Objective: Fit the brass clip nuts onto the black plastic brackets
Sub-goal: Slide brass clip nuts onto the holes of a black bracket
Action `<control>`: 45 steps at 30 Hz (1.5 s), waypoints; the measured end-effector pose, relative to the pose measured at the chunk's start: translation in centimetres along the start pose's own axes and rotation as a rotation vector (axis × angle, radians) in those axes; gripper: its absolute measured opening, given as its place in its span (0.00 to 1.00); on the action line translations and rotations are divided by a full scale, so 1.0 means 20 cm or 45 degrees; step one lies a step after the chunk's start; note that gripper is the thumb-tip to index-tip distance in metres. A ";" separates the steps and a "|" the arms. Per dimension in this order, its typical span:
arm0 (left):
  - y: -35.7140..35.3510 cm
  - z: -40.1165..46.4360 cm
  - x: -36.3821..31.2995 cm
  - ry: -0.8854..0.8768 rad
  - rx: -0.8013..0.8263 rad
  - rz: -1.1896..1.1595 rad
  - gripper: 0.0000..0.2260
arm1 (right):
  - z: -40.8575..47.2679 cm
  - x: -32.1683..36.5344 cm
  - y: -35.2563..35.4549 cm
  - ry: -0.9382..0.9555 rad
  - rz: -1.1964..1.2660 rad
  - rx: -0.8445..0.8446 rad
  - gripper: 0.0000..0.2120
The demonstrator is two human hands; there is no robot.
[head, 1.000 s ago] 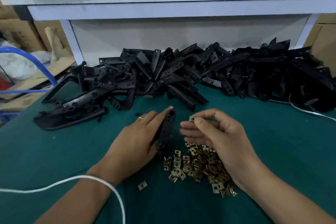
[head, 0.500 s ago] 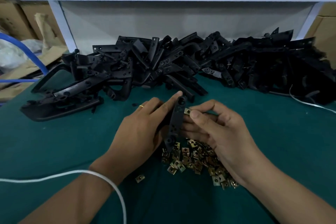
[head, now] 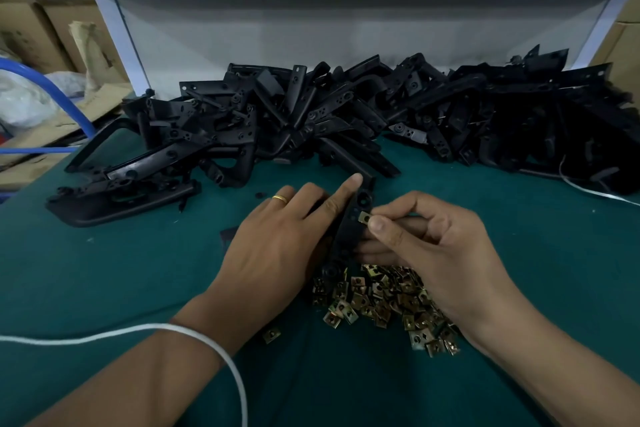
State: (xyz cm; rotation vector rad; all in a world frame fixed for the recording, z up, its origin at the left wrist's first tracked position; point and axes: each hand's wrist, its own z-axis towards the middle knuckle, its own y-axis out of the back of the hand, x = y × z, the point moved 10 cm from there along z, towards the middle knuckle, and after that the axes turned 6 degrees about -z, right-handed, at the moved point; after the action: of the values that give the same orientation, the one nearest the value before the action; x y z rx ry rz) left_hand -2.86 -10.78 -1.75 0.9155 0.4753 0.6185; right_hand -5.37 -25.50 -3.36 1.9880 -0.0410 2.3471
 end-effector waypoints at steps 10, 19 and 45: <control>-0.02 0.01 -0.05 -0.181 0.083 -0.250 0.34 | 0.02 0.04 0.00 -0.001 -0.170 0.170 0.18; 0.00 -0.01 -0.01 -0.224 0.132 -0.279 0.30 | 0.02 0.08 0.04 0.286 -0.517 0.064 0.21; -0.05 0.01 0.26 0.189 -0.019 -0.212 0.25 | -0.05 -0.03 -0.22 0.410 -1.496 0.234 0.14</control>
State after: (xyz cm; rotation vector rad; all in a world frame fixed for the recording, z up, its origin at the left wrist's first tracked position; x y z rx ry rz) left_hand 1.32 -7.89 -3.08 0.8097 0.6722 0.5397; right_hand -5.88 -21.17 -4.21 1.0716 1.0554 1.7841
